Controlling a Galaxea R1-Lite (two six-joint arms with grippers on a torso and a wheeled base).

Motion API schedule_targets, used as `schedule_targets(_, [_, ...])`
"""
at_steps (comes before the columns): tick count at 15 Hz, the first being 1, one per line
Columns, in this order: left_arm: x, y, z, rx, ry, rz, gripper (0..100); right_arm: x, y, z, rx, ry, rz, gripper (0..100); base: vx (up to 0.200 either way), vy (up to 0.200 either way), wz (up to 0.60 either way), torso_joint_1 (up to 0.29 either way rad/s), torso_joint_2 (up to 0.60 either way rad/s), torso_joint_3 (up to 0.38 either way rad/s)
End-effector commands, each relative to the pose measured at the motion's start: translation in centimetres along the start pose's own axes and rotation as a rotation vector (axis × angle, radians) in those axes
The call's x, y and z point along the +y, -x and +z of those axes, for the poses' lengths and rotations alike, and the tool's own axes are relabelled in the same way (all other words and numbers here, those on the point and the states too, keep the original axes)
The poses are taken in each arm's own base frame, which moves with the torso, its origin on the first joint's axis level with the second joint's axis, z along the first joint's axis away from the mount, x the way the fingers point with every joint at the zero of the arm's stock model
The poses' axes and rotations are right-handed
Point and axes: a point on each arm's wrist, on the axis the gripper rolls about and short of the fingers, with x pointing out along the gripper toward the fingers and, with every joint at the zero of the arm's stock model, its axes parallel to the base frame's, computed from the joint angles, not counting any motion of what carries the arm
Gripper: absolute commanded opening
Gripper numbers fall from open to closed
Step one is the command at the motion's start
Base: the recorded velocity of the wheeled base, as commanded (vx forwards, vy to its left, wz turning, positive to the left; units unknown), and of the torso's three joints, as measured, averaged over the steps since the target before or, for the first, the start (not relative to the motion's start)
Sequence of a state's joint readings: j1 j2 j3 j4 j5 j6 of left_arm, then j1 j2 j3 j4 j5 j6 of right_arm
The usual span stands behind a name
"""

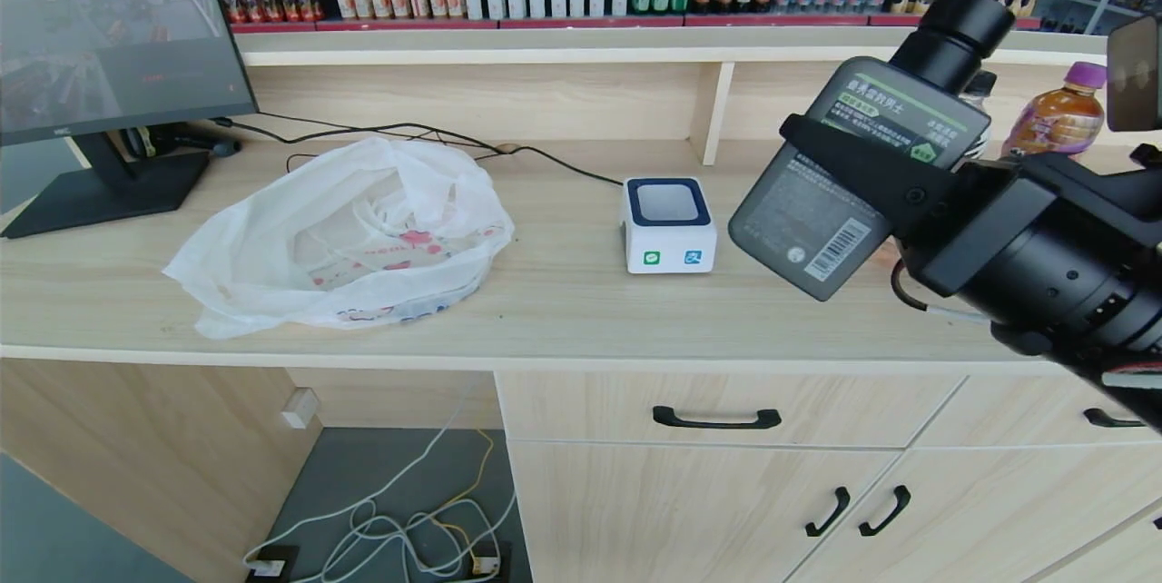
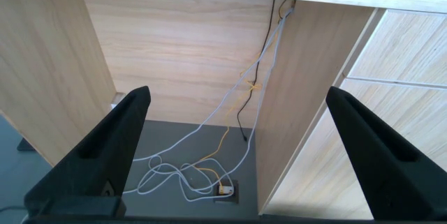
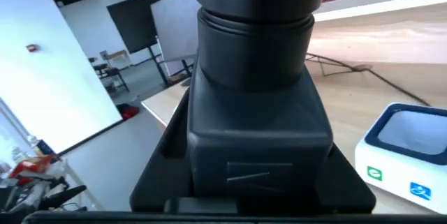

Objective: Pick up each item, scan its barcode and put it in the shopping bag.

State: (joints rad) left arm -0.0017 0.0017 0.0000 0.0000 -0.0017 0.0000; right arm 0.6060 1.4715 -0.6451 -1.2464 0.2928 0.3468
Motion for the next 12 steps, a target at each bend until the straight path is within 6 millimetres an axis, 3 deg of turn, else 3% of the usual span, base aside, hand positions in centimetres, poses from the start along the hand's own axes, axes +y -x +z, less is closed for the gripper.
schedule_targets(1, [0.0,0.0,0.0,0.0,0.0,0.0,100,-0.3,-0.3,-1.4,0.042,-0.061,0.018,0,0.0,0.0,0.0,0.0,0.0,0.0])
schedule_targets(6, [0.0,0.0,0.0,0.0,0.0,0.0,100,-0.3,-1.2,-2.4,-0.013,-0.228,0.07,0,0.0,0.0,0.0,0.0,0.0,0.0])
schedule_targets(8, [0.0,0.0,0.0,0.0,0.0,0.0,100,1.1,-1.6,-2.9,-0.051,-0.235,0.148,0,0.0,0.0,0.0,0.0,0.0,0.0])
schedule_targets(12, [0.0,0.0,0.0,0.0,0.0,0.0,100,2.5,-0.2,-4.2,-0.009,-0.289,0.185,0,0.0,0.0,0.0,0.0,0.0,0.0])
